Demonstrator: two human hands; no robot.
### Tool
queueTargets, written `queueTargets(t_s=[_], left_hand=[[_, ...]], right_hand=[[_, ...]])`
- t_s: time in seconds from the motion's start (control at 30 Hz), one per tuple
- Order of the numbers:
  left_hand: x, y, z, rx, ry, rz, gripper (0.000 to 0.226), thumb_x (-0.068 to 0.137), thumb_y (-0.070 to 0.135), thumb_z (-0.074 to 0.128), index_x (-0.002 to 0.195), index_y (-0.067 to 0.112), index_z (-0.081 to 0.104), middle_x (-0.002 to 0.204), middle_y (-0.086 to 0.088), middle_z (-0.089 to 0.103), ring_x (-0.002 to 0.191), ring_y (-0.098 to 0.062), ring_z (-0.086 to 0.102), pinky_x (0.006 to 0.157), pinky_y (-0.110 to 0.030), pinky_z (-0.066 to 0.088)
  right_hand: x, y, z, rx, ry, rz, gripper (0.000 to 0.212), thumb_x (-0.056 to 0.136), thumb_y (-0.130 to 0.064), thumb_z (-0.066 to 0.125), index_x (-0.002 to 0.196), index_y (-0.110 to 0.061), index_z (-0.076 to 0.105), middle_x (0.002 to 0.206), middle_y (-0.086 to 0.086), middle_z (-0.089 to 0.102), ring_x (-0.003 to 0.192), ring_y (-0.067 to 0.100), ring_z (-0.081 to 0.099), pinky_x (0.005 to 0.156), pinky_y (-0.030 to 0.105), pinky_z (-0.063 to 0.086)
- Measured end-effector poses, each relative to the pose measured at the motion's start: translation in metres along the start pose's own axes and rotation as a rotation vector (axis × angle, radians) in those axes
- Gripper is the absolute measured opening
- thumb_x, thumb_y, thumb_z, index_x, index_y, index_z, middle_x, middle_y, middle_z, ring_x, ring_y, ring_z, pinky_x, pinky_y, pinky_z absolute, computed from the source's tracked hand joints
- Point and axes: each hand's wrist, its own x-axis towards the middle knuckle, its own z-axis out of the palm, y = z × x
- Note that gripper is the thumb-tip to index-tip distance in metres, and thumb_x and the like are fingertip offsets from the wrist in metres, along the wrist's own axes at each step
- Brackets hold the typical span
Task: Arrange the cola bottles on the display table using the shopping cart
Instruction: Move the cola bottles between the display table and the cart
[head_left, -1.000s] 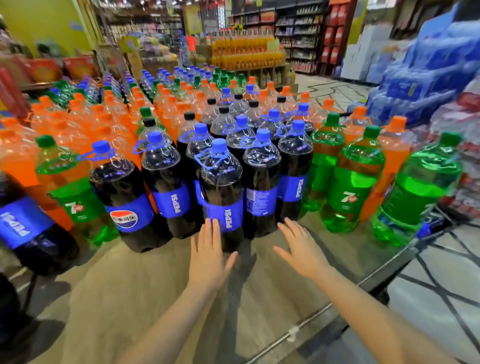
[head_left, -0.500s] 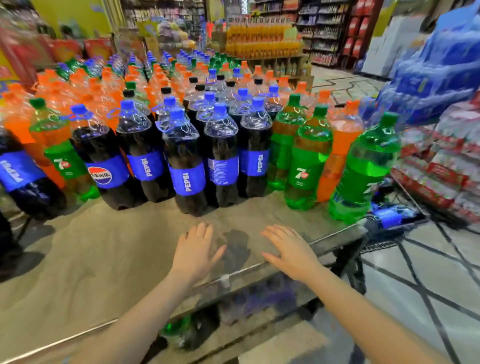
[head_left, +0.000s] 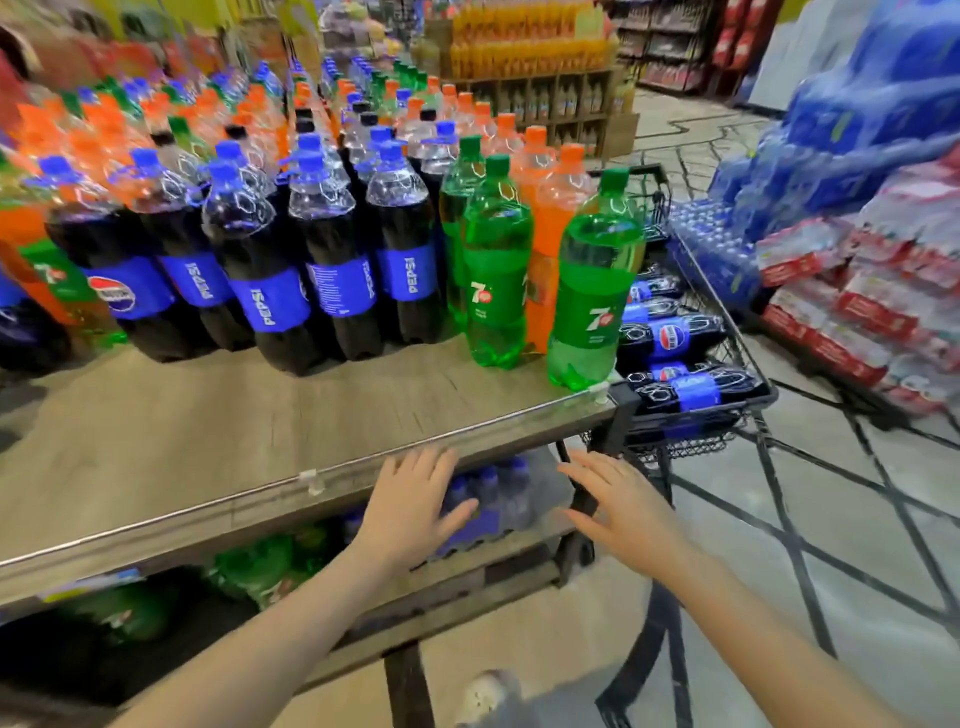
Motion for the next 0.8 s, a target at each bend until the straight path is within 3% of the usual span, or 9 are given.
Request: queueTargets(t_s=[0.17,0.27,0.37,0.6,0.8], left_hand=[[0.025,0.046,0.025,-0.071,-0.047,0.036,0.064,0.086,0.060,0.043,0.128,0.014,0.059,0.121,-0.003,0.061,0.106,-0.026,0.060,0.083,-0.040,0.050],[0.049,0.074,0.042,-0.087,-0.045,0.065,0.062,0.085,0.058,0.045,0.125,0.014,0.060,0.120,-0.003,0.061,0.103,-0.027,0.061,0.080,-0.039,0.050],[0.084,0.106,0.061,-0.096,-0.065,0.087,0.061,0.084,0.059,0.044,0.123,0.015,0.061,0.119,-0.003,0.062,0.103,-0.026,0.062,0.078,-0.038,0.050],[0.165,0.192,0.106,-0.160,-0.120,0.123,0.062,0.082,0.059,0.043,0.121,0.015,0.062,0.119,-0.005,0.063,0.102,-0.027,0.063,0.073,-0.039,0.053],[0.223,0.234,0.122,-0.139,-0.143,0.151,0.063,0.083,0.059,0.041,0.123,0.015,0.063,0.122,-0.004,0.063,0.107,-0.024,0.062,0.076,-0.038,0.054]], right_hand=[[-0.020,0.047,-0.010,0.013,0.039,0.048,0.066,0.087,-0.061,0.034,0.141,-0.024,0.045,0.146,0.001,0.043,0.135,0.024,0.038,0.112,0.037,0.025],[-0.027,0.084,-0.015,0.005,-0.009,0.089,0.059,0.094,-0.049,0.049,0.147,-0.029,0.033,0.154,-0.005,0.030,0.141,0.018,0.025,0.114,0.035,0.023],[-0.027,0.124,-0.023,0.001,-0.036,0.090,0.058,0.095,-0.045,0.052,0.147,-0.033,0.030,0.153,-0.009,0.029,0.140,0.012,0.026,0.111,0.030,0.026],[-0.018,0.220,-0.050,-0.008,-0.083,0.130,0.059,0.095,-0.048,0.050,0.148,-0.030,0.030,0.153,-0.008,0.030,0.140,0.012,0.027,0.111,0.022,0.019],[-0.008,0.301,-0.066,0.033,-0.095,0.189,0.063,0.091,-0.047,0.056,0.147,-0.030,0.031,0.153,-0.005,0.032,0.139,0.014,0.030,0.113,0.030,0.026]])
